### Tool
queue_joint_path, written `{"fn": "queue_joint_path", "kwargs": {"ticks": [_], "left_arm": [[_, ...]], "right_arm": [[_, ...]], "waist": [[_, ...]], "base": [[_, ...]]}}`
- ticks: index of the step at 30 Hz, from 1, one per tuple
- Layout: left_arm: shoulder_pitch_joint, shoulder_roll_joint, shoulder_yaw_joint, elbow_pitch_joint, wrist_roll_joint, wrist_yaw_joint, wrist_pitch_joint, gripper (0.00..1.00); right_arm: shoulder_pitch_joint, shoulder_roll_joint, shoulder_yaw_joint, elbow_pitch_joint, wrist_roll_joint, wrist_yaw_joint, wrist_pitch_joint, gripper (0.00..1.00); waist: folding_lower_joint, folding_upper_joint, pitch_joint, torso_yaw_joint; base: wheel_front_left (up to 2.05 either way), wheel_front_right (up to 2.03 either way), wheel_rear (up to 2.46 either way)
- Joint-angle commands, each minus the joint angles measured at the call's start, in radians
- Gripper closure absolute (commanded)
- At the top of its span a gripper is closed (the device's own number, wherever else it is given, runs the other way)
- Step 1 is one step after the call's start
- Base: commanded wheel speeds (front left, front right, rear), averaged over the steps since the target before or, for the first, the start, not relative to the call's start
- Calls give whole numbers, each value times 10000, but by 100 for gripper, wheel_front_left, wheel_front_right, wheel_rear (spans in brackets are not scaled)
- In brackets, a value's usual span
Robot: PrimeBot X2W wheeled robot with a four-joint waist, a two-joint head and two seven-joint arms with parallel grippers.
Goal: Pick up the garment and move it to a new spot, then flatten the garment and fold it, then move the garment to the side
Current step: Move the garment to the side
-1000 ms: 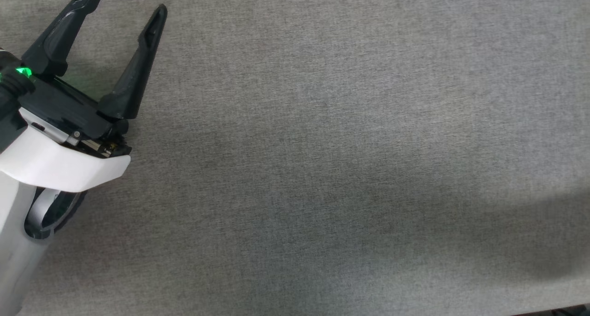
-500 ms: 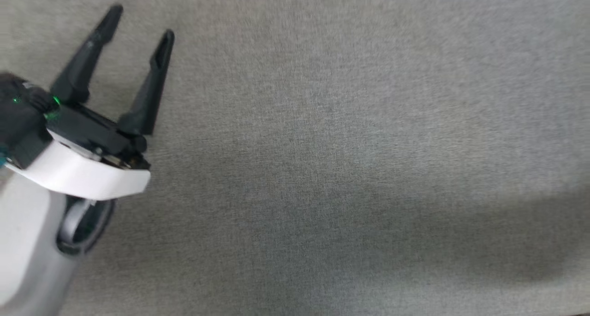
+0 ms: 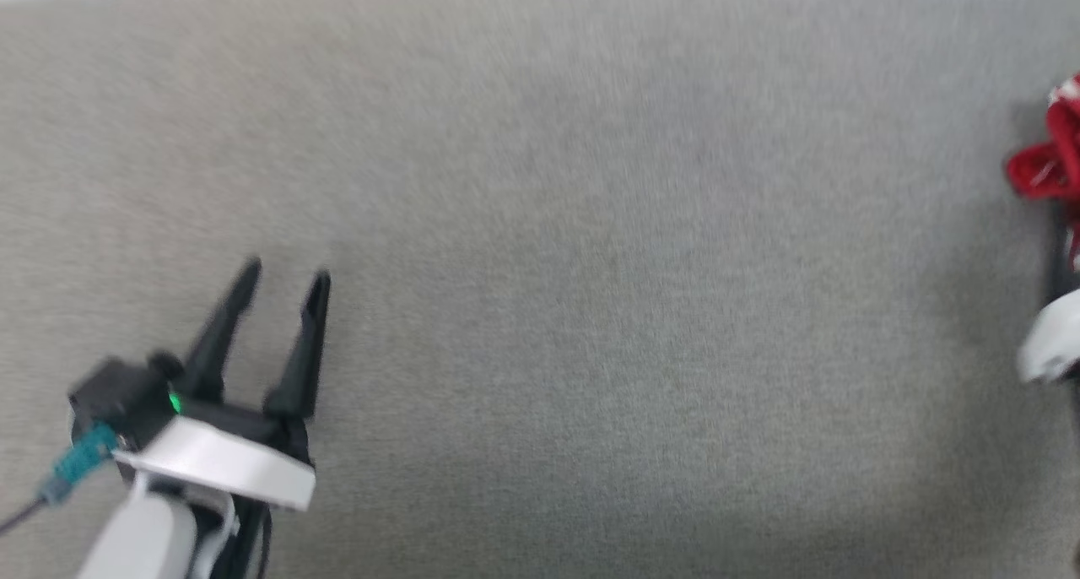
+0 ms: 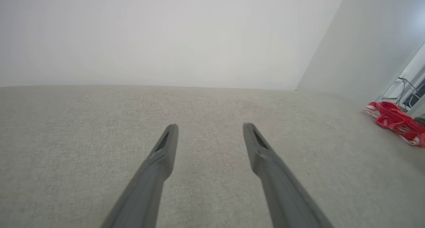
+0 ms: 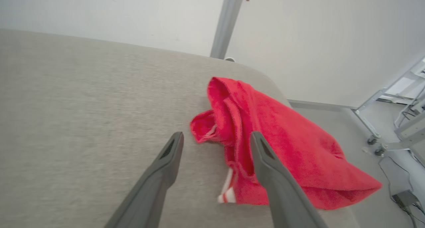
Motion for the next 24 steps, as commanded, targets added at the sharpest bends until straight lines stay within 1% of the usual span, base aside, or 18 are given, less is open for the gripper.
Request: {"fn": "queue_joint_path", "kwargs": {"ticks": [1, 4, 5, 9, 12, 15, 17, 24], "left_arm": [[577, -267, 168, 276, 24, 26, -47, 0], [1276, -613, 375, 639, 122, 26, -47, 0], [1276, -613, 375, 639, 122, 26, -47, 0], [2141, -1014, 639, 924, 257, 26, -47, 0], [2786, -1244, 765, 1083, 399, 26, -47, 0], [3260, -1424, 1056, 1094, 477, 26, -47, 0], [3523, -1541, 1256, 1018, 552, 26, -47, 0], [4075, -1745, 1744, 694, 734, 26, -47, 0]], "right_arm": [[555, 273, 590, 12, 417, -5, -287, 0], [1195, 505, 1726, 246, 868, -5, -573, 0], [1195, 505, 1726, 246, 868, -5, -573, 0], [1747, 753, 2772, 493, 1632, -5, -982, 0], [2263, 903, 3227, 570, 2199, -5, -1314, 0], [2707, 1017, 3336, 300, 2700, -5, -1581, 0], [3093, 1203, 3249, 54, 2935, -5, -1675, 0], [4300, 1600, 2877, -1312, 2965, -5, -1775, 0]], "waist": [[0, 0, -1157, 452], [0, 0, -1845, 562], [0, 0, -1845, 562], [0, 0, -2632, 708], [0, 0, -3265, 863], [0, 0, -3611, 1020], [0, 0, -3757, 1106], [0, 0, -3972, 1238]], "base": [[0, 0, 0], [0, 0, 0], [0, 0, 0], [0, 0, 0], [0, 0, 0], [0, 0, 0], [0, 0, 0], [0, 0, 0]]}}
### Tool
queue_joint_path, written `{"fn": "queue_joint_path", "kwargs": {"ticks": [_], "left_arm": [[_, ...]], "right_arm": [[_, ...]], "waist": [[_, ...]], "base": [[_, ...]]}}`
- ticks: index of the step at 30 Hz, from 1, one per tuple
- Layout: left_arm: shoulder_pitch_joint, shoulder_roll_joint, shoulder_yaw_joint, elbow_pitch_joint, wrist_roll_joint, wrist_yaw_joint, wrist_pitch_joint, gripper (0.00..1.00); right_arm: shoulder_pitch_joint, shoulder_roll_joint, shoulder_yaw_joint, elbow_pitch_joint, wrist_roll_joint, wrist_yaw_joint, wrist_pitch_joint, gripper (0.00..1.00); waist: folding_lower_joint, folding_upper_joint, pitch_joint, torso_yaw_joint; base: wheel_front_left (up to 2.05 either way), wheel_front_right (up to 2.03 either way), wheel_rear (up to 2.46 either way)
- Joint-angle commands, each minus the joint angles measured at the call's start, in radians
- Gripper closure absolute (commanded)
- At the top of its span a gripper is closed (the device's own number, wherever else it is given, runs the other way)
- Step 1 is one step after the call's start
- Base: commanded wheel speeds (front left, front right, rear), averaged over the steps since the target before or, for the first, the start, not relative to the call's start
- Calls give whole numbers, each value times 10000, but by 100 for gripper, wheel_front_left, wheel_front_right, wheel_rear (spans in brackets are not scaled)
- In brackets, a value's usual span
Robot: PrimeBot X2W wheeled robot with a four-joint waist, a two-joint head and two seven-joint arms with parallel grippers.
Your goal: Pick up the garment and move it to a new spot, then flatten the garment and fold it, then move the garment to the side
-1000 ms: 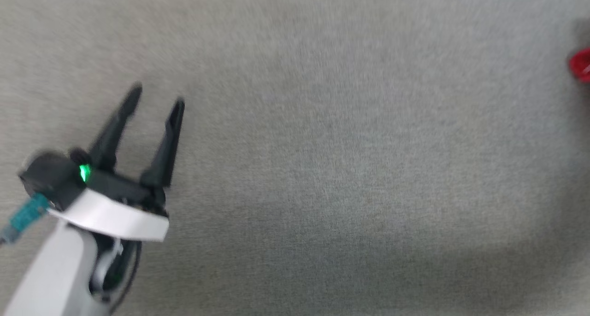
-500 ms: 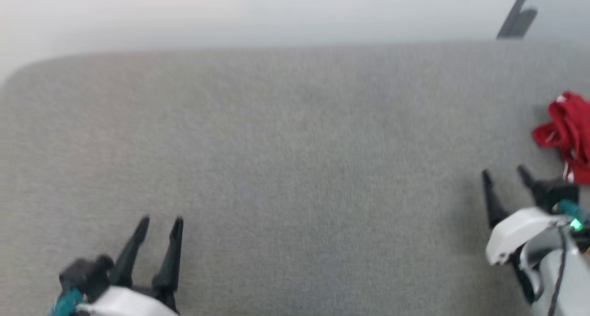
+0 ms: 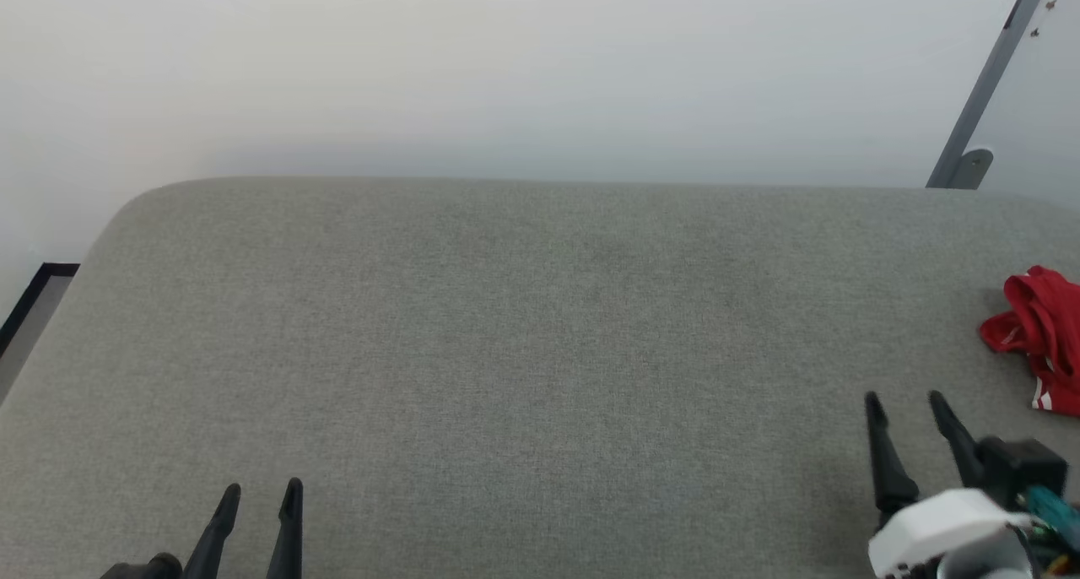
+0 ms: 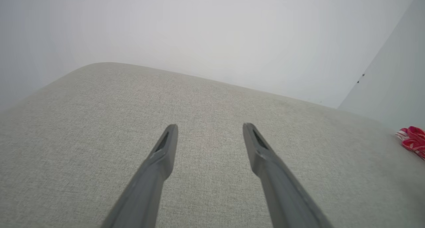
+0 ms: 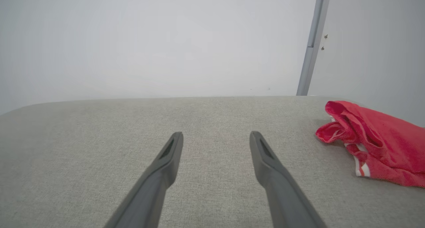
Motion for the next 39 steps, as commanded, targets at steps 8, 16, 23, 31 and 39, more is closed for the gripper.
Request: {"fn": "queue_joint_path", "kwargs": {"ticks": [8, 16, 23, 31, 39], "left_arm": [[756, -204, 316, -833, 373, 26, -47, 0], [1213, -361, 357, -1510, 565, 26, -47, 0], [1167, -325, 331, -1594, 594, 26, -47, 0], [1115, -325, 347, -1566, 549, 26, -47, 0], [1129, -587, 233, -1067, 383, 3, 43, 100]], "right_arm": [[1884, 455, -750, -2130, 62, -4, 110, 0], [2832, 775, -909, -3296, 174, -4, 585, 0], [2994, 881, -933, -3672, 104, -4, 765, 0], [2954, 943, -886, -3733, 146, -4, 824, 0], [2997, 1006, -886, -3187, 203, 0, 872, 100]], "waist": [[0, -1, -291, 151], [0, -1, -337, 137], [0, -1, -325, 107], [0, -1, -321, 117], [0, -1, -310, 113]], "base": [[0, 0, 0], [0, 0, 0], [0, 0, 0], [0, 0, 0], [0, 0, 0]]}}
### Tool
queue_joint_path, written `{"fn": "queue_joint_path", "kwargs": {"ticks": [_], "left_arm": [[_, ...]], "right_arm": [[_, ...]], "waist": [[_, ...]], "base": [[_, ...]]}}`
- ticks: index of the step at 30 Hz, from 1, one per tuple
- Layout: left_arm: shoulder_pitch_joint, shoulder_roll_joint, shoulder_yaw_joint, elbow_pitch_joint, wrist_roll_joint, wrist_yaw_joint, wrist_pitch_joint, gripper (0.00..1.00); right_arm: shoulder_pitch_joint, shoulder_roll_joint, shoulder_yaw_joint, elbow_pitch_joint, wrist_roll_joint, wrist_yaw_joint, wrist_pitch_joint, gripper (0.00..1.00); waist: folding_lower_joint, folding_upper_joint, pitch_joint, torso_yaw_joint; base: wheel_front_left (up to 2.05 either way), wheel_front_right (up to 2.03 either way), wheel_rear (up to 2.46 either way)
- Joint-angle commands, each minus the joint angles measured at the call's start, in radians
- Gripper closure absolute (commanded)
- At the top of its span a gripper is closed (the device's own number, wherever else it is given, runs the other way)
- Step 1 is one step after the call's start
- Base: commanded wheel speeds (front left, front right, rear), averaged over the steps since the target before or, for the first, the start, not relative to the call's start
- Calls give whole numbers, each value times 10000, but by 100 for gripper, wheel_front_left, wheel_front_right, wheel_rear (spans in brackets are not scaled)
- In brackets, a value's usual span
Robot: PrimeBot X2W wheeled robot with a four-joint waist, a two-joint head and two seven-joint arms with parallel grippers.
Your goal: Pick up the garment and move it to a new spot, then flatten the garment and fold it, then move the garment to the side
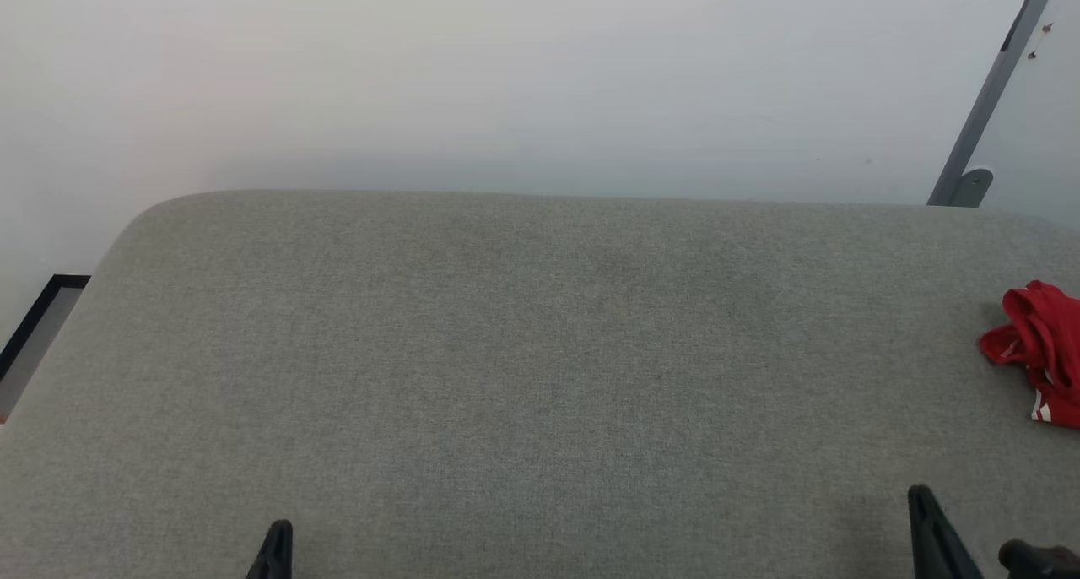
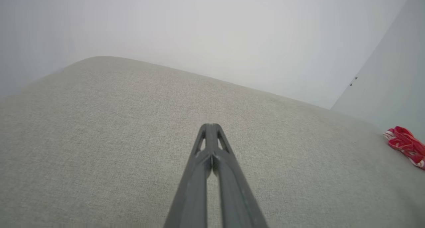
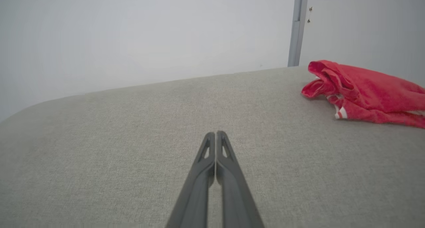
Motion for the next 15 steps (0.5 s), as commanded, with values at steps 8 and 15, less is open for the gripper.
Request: {"fn": "queue_joint_path", "kwargs": {"ticks": [8, 15], "left_arm": [[-471, -63, 153, 120, -1448, 13, 376, 100], [-843, -143, 259, 327, -2525, 9, 664, 100]], "right_arm": [[-431, -32, 4, 58, 1632, 0, 370, 100], [-693, -37, 53, 131, 2864, 0, 604, 100]], "waist": [[0, -1, 53, -53], [0, -1, 98, -98]], "base": [[0, 0, 0], [0, 0, 0]]}}
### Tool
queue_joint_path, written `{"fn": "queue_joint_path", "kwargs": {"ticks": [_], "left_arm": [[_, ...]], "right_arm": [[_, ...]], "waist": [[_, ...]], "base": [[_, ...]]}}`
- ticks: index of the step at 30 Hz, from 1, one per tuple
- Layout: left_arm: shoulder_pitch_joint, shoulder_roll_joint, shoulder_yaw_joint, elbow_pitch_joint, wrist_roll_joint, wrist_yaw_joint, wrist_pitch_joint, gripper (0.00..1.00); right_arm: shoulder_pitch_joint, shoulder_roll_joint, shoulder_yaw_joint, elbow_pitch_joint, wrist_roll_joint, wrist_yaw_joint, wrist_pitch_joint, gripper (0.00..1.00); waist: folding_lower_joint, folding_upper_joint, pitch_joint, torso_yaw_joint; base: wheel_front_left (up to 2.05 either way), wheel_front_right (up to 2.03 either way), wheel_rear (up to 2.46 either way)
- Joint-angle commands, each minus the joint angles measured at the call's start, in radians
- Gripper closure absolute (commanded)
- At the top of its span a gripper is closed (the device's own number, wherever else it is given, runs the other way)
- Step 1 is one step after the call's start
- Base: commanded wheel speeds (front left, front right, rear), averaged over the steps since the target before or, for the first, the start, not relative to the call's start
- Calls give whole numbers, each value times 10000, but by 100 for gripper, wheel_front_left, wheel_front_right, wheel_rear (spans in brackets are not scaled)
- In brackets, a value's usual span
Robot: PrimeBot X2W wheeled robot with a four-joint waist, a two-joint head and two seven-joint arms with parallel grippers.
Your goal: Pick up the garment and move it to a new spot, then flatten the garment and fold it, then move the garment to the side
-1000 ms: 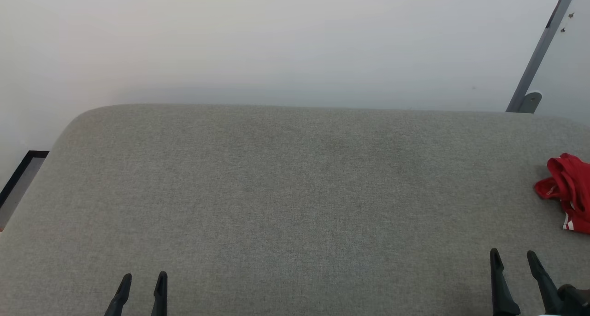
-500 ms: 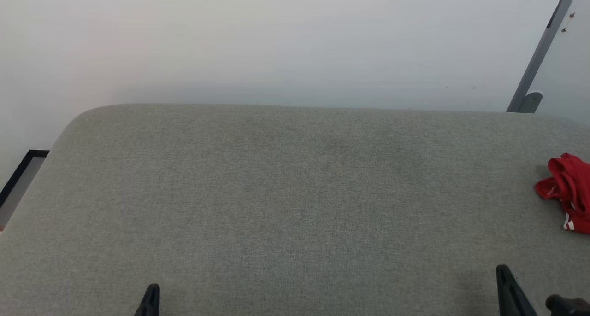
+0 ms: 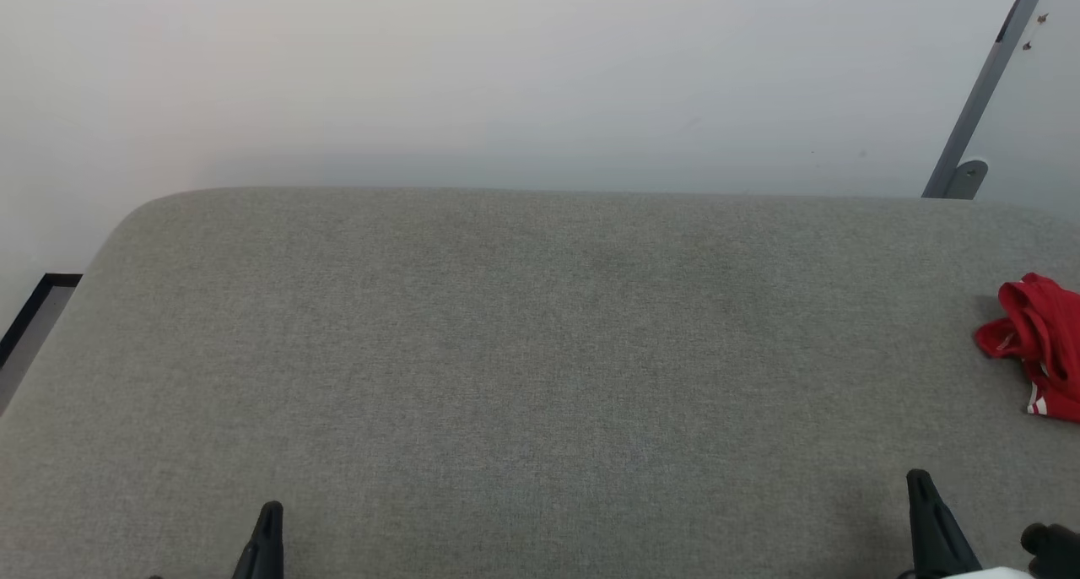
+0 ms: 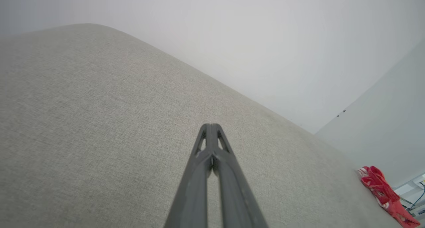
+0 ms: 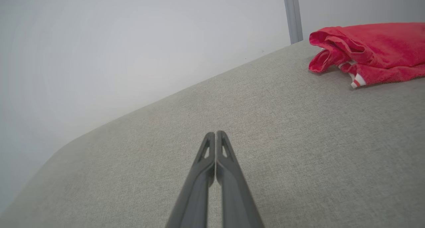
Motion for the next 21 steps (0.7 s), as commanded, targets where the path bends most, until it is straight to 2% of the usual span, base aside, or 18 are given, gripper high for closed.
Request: {"fn": "queue_joint_path", "kwargs": {"ticks": [1, 21], "left_arm": [[-333, 36, 102, -78, -340, 8, 78, 100], [-1173, -172, 383, 342, -2796, 7, 771, 100]], "right_arm": [[-311, -49, 5, -118, 400, 0, 57, 100], [-949, -62, 84, 95, 3241, 0, 638, 100]], "waist": [[0, -1, 8, -9], [0, -1, 131, -131]], "base": [[0, 0, 0], [0, 0, 0]]}}
